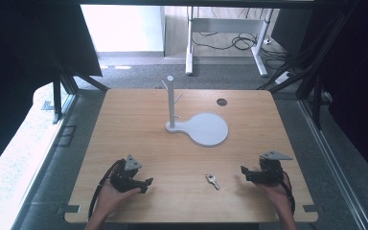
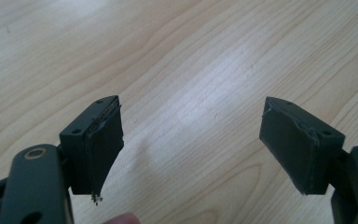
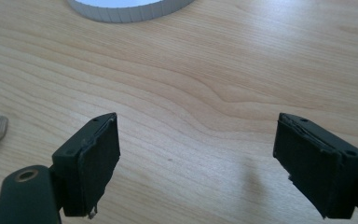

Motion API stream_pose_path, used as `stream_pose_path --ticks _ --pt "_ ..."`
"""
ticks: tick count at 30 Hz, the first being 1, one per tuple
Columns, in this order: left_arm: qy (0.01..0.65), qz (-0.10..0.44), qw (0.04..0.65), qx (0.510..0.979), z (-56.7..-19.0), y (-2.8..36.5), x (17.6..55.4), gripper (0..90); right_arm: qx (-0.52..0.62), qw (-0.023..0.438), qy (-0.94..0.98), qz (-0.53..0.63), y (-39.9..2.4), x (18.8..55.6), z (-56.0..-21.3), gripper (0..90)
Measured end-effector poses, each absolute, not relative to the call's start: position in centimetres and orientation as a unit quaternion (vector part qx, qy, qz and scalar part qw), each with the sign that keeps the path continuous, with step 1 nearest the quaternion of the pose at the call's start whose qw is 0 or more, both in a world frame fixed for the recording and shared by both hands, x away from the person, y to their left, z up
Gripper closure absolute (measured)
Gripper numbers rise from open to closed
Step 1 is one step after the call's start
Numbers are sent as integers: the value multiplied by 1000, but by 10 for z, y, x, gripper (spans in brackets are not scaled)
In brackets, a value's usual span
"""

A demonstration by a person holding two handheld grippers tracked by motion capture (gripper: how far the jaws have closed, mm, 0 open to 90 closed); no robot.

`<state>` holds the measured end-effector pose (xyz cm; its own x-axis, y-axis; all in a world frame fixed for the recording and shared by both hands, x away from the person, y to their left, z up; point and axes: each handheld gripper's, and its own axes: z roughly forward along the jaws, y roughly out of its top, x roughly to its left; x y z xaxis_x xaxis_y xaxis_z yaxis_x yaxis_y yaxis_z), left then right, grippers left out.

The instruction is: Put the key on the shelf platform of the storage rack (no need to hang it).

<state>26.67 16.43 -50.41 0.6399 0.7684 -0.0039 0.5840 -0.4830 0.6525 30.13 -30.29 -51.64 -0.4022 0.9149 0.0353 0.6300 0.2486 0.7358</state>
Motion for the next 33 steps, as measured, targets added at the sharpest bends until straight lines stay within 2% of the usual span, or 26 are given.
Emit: stream_pose_path --ticks 9,24,33 --pt "391 145 321 850 -501 157 264 213 491 196 767 364 -303 294 -509 263" --pt "414 135 339 834 -497 164 253 213 473 178 774 382 -309 298 -503 308" --pt "409 137 333 839 -498 158 249 213 453 187 789 370 -306 301 -502 304"
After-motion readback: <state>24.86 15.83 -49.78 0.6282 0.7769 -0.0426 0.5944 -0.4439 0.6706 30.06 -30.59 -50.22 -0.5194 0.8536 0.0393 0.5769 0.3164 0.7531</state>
